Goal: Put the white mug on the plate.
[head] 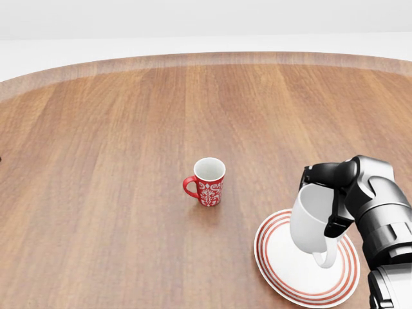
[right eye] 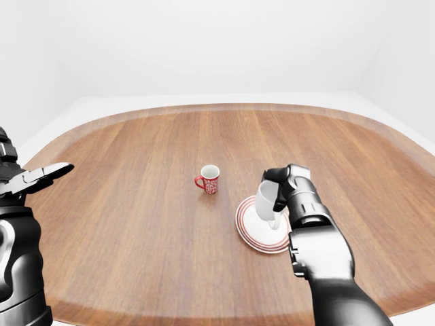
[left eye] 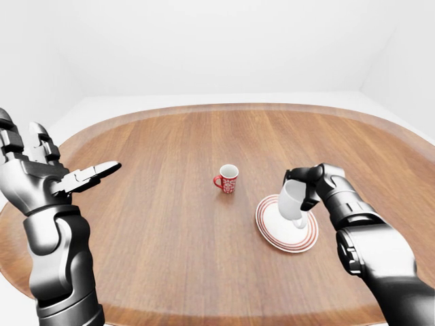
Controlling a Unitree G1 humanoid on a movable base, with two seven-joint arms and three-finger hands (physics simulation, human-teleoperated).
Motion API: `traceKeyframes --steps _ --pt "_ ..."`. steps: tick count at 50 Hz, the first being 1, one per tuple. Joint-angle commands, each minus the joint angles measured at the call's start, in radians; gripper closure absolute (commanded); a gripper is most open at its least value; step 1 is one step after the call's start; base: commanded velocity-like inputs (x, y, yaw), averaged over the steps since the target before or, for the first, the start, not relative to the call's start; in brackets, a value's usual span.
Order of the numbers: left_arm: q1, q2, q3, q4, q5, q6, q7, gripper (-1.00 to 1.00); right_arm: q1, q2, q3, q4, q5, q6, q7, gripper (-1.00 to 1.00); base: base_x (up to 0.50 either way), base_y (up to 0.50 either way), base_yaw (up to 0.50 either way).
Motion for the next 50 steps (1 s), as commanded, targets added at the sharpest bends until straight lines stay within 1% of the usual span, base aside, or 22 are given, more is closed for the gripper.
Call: traceKeyframes --steps 1,10,15,25,34,50 --pt "0.001 -0.002 -0.002 0.008 0.004 0.0 -0.003 -1.0 -0.002 -0.007 -0.008 0.027 0.028 0.0 0.0 1.0 0.0 0.0 0.0" --pt "0.001 -0.002 -0.004 0.012 0.006 0.0 -0.005 -1.0 0.013 0.004 -0.013 0.056 0.062 0.0 0.0 1.0 0.0 0.0 0.0" --pt "0.002 -0.001 0.0 0.005 0.002 0.0 -0.003 -1.0 0.027 -0.004 -0.022 0.069 0.087 0.0 -0.054 1.0 0.0 0.0 0.0" --pt "0.0 -0.001 0.0 0.002 0.003 0.0 -0.003 -1.0 0.04 -0.003 -0.02 0.084 0.115 0.0 -0.109 1.0 0.0 0.0 0.0" --pt "-0.001 0.001 0.0 0.0 0.001 0.0 -0.001 -1.0 0.045 -0.006 -0.017 0.092 0.121 0.0 -0.141 1.0 0.0 0.0 0.0" --pt "0.001 -0.001 0.0 -0.001 0.002 0.0 -0.002 -1.0 0.057 0.009 -0.018 0.104 0.13 0.0 -0.176 1.0 0.0 0.0 0.0"
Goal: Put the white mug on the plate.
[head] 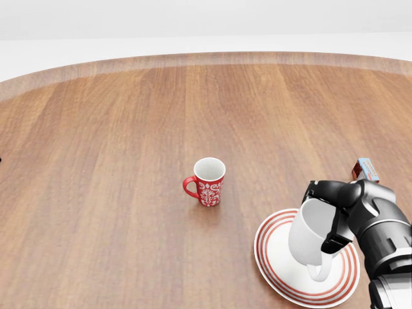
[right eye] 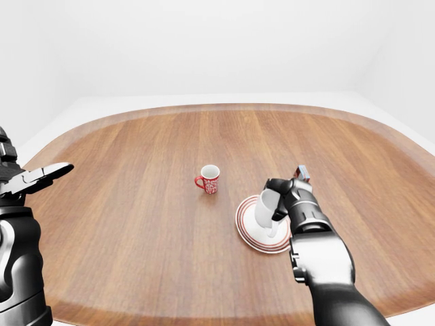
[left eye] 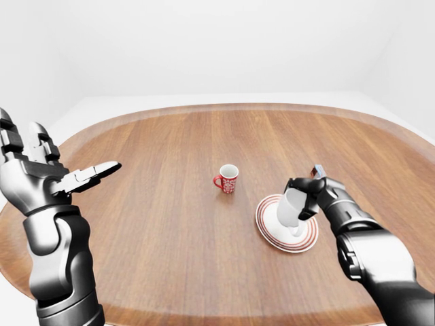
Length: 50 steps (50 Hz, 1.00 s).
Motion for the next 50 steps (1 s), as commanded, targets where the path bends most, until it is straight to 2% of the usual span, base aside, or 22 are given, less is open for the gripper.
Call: traceKeyframes --steps 1,33,34,37,39,40,44,49,50 --pt "0.001 -0.001 -0.001 0.002 0.001 0.0 -0.001 -1.0 0.008 0.008 -0.005 0.001 0.028 0.0 -0.028 1.0 0.0 0.0 0.0" --pt "0.004 -0.001 0.002 -0.005 0.0 0.0 0.0 -1.0 0.034 0.022 -0.005 0.012 0.043 0.0 -0.062 0.98 0.0 0.0 0.0" --pt "0.004 -0.002 0.002 -0.005 0.0 0.0 0.0 -1.0 0.035 0.022 -0.008 0.012 0.046 0.0 -0.064 0.64 0.0 0.0 0.0" --pt "0.004 -0.002 0.002 -0.003 0.001 0.0 -0.001 -1.0 0.034 0.024 -0.005 0.013 0.045 0.0 -0.063 0.69 0.0 0.0 0.0" --pt "0.004 -0.002 0.001 -0.002 0.001 0.0 -0.002 -1.0 0.033 0.023 -0.005 0.012 0.045 0.0 -0.064 0.6 0.0 0.0 0.0" --pt "0.003 -0.002 0.001 0.002 0.001 0.0 -0.002 -1.0 0.033 0.024 -0.004 0.012 0.044 0.0 -0.062 0.47 0.0 0.0 0.0" --pt "0.002 -0.002 0.0 0.004 0.001 0.0 -0.002 -1.0 0.034 0.025 -0.002 0.01 0.042 0.0 -0.059 0.2 0.0 0.0 0.0" --pt "0.0 -0.001 -0.001 0.007 0.001 0.0 -0.002 -1.0 0.035 0.025 -0.002 0.01 0.041 0.0 -0.059 0.14 0.0 0.0 0.0" --pt "0.0 -0.001 -0.001 0.008 0.001 0.0 -0.001 -1.0 0.036 0.026 -0.002 0.01 0.041 0.0 -0.058 0.03 0.0 0.0 0.0"
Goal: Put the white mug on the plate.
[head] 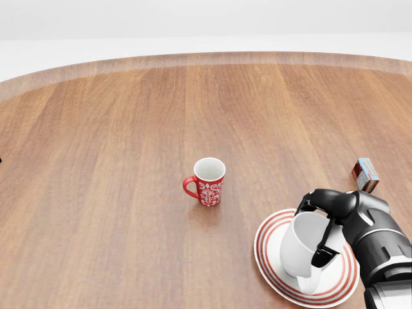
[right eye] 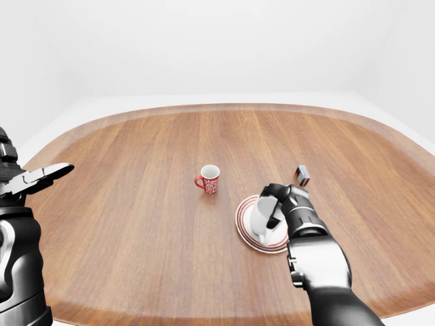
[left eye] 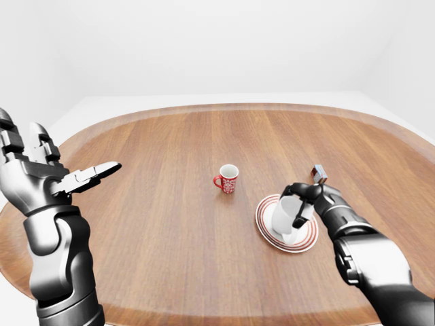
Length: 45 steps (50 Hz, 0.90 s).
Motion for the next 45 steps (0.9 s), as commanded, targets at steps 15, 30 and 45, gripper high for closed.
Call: traceKeyframes --steps 15,30,45 --pt "-0.001 0.001 -0.002 0.008 0.001 0.0 -0.001 -1.0 0.003 0.005 -0.004 -0.002 0.005 0.0 -0.005 -1.0 0.0 0.0 0.0" --pt "0.0 0.001 -0.002 0.004 0.002 0.0 0.0 -1.0 -0.042 0.005 0.001 -0.021 0.0 0.0 -0.002 -1.0 0.0 0.0 0.0" --pt "0.003 -0.002 0.0 -0.008 0.003 0.0 0.0 -1.0 -0.215 0.005 0.0 -0.26 -0.075 0.0 0.112 -1.0 0.0 0.0 0.0"
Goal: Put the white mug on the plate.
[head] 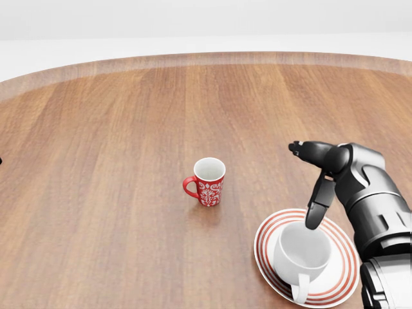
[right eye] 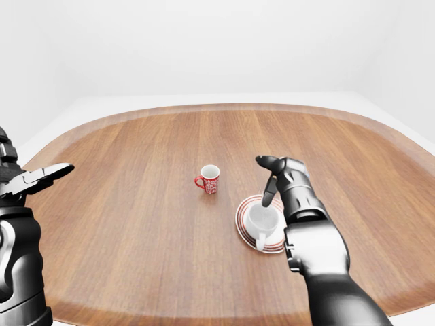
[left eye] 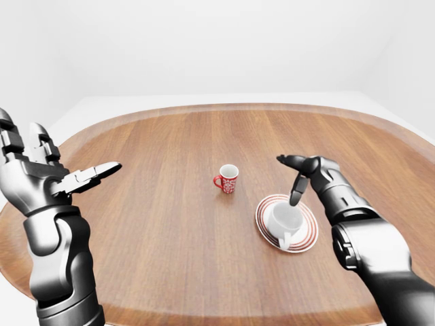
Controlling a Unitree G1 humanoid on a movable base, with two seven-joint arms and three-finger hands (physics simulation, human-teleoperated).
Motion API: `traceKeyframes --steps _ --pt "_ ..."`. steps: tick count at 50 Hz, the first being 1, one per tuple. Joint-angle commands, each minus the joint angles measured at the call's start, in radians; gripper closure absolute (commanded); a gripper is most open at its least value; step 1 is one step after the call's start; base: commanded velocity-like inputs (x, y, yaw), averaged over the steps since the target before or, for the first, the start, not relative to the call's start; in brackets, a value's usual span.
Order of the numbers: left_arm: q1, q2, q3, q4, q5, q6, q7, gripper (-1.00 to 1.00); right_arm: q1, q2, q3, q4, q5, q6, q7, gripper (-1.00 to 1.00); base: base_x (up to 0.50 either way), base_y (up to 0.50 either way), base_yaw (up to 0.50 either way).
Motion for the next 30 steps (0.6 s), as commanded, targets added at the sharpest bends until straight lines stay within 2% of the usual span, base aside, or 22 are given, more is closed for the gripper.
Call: traceKeyframes --steps 1,6,7,10,12,15,30 --pt "0.001 -0.001 0.001 -0.005 0.001 0.0 0.001 -1.0 -0.086 0.004 -0.011 -0.179 -0.045 0.0 0.064 -1.0 0.0 0.0 0.0" --pt "0.001 -0.002 0.0 -0.003 0.002 0.0 0.001 -1.0 -0.114 0.005 -0.044 -0.333 -0.051 0.0 0.021 -1.0 0.0 0.0 0.0" --pt "0.001 -0.001 0.001 -0.003 0.001 0.0 0.0 -1.0 -0.132 0.003 -0.061 -0.378 -0.043 0.0 -0.051 -1.0 0.0 0.0 0.0" --pt "0.0 -0.001 0.0 0.0 0.002 0.0 0.0 -1.0 -0.123 0.017 -0.067 -0.435 -0.025 0.0 -0.118 -1.0 0.0 0.0 0.0" --pt "-0.001 -0.001 0.0 0.002 0.002 0.0 0.0 -1.0 -0.142 0.018 -0.082 -0.447 -0.002 0.0 -0.217 -1.0 0.0 0.0 0.0" --pt "-0.003 0.001 0.001 0.006 0.001 0.0 0.0 -1.0 -0.166 0.007 -0.092 -0.475 0.031 0.0 -0.311 -1.0 0.0 0.0 0.0" --pt "-0.003 0.001 -0.001 0.004 0.001 0.0 0.001 -1.0 -0.17 -0.017 -0.104 -0.676 0.055 0.0 -0.424 -1.0 0.0 0.0 0.0"
